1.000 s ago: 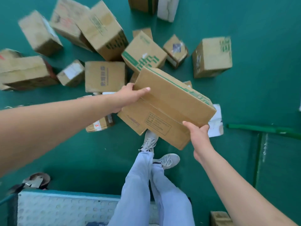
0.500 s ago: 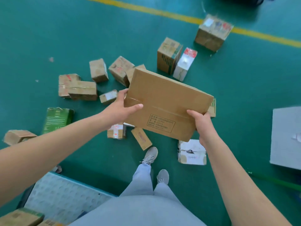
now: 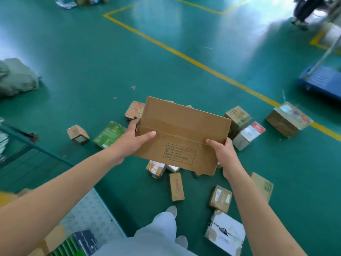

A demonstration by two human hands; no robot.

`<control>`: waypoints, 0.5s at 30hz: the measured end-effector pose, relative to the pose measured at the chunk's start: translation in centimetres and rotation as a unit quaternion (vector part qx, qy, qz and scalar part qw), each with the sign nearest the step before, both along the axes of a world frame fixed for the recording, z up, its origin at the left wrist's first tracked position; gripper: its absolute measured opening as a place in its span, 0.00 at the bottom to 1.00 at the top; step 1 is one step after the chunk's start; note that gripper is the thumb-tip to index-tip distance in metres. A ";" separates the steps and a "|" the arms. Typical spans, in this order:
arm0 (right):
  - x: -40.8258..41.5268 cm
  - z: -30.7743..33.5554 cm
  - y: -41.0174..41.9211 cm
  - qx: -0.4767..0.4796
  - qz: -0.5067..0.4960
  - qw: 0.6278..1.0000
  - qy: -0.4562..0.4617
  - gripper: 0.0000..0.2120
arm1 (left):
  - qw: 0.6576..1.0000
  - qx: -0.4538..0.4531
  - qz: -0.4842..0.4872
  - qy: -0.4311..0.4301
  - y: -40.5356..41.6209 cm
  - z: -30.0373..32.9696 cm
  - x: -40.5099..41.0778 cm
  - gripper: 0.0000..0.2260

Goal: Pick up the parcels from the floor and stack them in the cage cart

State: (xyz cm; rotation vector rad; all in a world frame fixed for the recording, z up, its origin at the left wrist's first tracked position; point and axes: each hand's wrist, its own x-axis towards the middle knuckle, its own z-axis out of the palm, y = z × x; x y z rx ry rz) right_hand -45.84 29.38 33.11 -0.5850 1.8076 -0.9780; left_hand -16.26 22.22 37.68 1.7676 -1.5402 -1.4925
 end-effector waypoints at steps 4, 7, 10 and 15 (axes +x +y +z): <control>4.3 1.5 -2.2 -0.009 0.061 0.998 0.007 0.34 | 0.997 -0.013 0.075 0.013 1.1 0.7 4.7 0.40; 7.5 2.8 -4.1 -0.018 0.107 0.994 0.024 0.34 | 0.990 -0.007 0.132 0.038 1.8 0.8 8.4 0.42; 11.8 4.8 -6.3 -0.029 0.148 0.988 0.040 0.30 | 0.982 0.000 0.181 0.057 2.3 1.0 12.4 0.41; 20.6 7.1 -10.6 -0.058 0.238 0.966 0.080 0.28 | 0.965 -0.004 0.252 0.075 3.5 1.2 20.8 0.44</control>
